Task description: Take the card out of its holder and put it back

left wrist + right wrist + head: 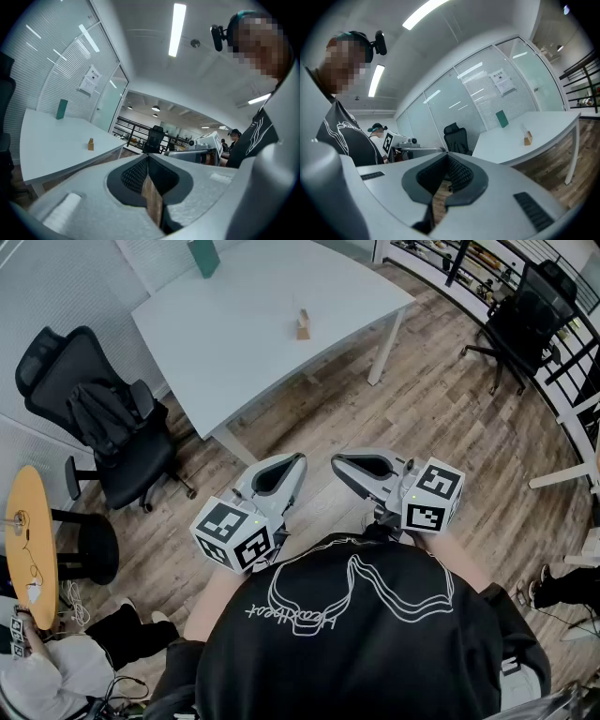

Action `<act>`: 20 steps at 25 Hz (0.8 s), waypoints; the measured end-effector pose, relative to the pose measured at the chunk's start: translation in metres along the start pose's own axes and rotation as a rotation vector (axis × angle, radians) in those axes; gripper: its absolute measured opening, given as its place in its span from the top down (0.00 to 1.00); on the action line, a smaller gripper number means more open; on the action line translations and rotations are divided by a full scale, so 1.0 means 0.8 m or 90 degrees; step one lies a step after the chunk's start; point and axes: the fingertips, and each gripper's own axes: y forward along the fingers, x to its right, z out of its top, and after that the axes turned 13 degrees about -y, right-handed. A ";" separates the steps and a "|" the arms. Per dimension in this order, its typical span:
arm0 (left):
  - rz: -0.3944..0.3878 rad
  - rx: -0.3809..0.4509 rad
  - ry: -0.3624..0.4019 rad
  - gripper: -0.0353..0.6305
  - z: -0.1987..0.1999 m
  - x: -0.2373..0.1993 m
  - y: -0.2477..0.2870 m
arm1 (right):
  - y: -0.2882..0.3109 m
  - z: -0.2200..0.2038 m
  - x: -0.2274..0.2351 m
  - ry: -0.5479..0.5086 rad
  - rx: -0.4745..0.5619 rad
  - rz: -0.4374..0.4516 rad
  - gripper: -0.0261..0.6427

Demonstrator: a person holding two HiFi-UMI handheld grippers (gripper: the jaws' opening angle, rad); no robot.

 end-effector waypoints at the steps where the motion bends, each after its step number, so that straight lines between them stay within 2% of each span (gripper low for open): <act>1: -0.002 -0.001 0.000 0.93 0.000 0.001 0.000 | -0.001 0.000 0.001 0.001 0.000 -0.002 0.95; 13: -0.004 0.001 -0.001 0.93 -0.001 -0.002 0.001 | 0.001 -0.002 0.003 -0.002 -0.003 -0.005 0.95; 20: 0.002 0.025 0.006 0.93 0.008 -0.007 -0.005 | 0.002 0.002 0.010 0.014 0.015 -0.018 0.95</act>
